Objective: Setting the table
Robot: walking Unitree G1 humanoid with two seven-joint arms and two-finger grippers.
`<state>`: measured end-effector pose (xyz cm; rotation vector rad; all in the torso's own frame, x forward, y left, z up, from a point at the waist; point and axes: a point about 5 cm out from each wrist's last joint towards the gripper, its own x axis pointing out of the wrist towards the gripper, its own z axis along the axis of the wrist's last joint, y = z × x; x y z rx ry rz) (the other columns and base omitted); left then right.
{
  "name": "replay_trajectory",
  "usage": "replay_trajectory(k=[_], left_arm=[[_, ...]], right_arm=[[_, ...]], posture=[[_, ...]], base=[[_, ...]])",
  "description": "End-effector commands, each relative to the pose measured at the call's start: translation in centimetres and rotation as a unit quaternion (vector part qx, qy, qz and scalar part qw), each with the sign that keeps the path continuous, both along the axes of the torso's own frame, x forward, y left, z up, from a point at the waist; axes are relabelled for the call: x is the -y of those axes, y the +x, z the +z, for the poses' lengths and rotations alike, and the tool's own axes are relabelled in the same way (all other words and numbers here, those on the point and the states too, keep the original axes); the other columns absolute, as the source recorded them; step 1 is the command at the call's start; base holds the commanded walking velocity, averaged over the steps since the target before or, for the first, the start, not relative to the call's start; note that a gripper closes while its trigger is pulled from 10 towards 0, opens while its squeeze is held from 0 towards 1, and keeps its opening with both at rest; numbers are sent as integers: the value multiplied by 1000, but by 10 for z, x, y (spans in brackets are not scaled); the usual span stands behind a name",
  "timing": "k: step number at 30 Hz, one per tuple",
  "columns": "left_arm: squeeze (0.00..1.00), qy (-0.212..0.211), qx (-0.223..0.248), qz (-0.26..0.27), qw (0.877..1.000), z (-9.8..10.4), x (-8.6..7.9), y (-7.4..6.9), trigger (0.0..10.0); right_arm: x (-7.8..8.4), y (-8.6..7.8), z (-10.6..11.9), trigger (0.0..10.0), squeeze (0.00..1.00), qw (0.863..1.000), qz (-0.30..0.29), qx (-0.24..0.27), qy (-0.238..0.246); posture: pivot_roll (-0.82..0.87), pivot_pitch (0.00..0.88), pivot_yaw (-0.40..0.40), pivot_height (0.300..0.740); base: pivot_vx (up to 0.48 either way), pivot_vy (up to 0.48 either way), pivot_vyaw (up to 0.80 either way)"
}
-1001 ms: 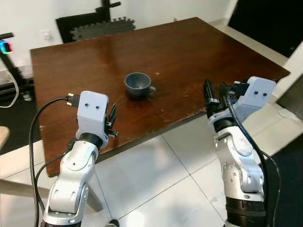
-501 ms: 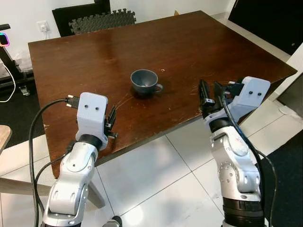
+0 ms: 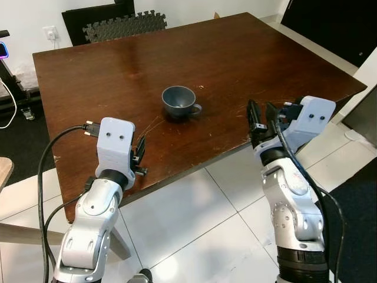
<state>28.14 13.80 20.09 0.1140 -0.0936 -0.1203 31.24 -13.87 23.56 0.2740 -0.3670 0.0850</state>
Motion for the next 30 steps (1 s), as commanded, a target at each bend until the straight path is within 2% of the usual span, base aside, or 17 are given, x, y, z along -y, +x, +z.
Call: replay_trajectory(k=[1, 22, 30], left_arm=[[0, -4, -12, 0, 1000, -4, -1, -3, 10000], [0, -4, -13, 1, 1000, -4, -1, -2, 10000], [0, -3, -16, 8, 1000, -5, -2, -2, 10000]], right_arm=[[2, -1, -6, 10000, 0, 1000, -2, -11, 2], [2, -2, -5, 10000, 0, 1000, -3, -10, 2], [2, -3, -6, 10000, 0, 1000, -3, -11, 2]], posture=[[56, 127, 37, 740], [53, 126, 37, 740], [52, 128, 38, 740]], base=[[-416, 0, 0], [-434, 0, 0], [0, 0, 0]])
